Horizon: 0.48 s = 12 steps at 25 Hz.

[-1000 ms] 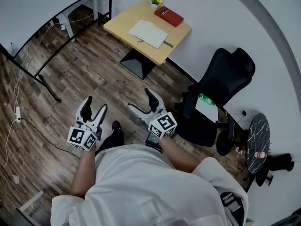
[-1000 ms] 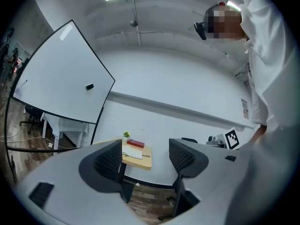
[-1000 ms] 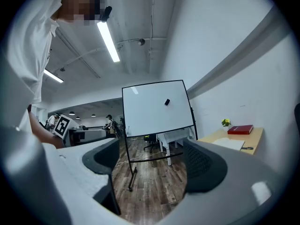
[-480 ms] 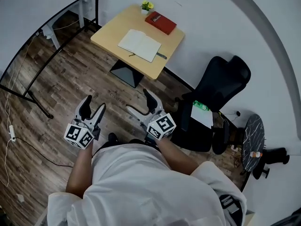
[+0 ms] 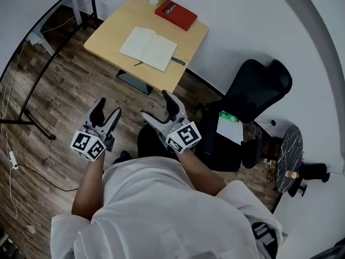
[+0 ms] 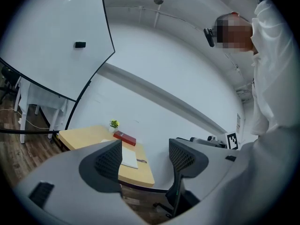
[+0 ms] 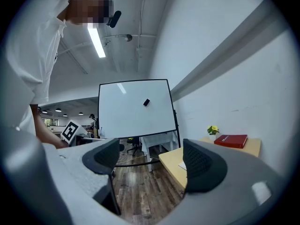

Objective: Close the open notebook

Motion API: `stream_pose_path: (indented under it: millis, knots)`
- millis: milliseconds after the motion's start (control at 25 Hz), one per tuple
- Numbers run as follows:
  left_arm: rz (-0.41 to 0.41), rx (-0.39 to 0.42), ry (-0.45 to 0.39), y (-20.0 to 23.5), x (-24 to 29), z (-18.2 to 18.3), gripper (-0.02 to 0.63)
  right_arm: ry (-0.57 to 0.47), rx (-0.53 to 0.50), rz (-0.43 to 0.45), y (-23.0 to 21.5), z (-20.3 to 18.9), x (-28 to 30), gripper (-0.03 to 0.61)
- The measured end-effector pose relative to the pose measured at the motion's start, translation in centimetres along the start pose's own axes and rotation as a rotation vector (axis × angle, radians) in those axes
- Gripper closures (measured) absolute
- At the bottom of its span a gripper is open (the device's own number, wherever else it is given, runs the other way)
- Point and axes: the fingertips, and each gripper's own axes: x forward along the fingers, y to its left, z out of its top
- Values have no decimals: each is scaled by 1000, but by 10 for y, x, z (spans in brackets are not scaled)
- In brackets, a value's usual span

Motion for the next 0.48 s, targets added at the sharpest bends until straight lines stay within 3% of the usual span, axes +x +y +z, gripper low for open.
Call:
stream_pose_path:
  millis: [480]
  knots:
    - [105,-87,49,36,121,12,312,-14,96,66,-139,17,44,149]
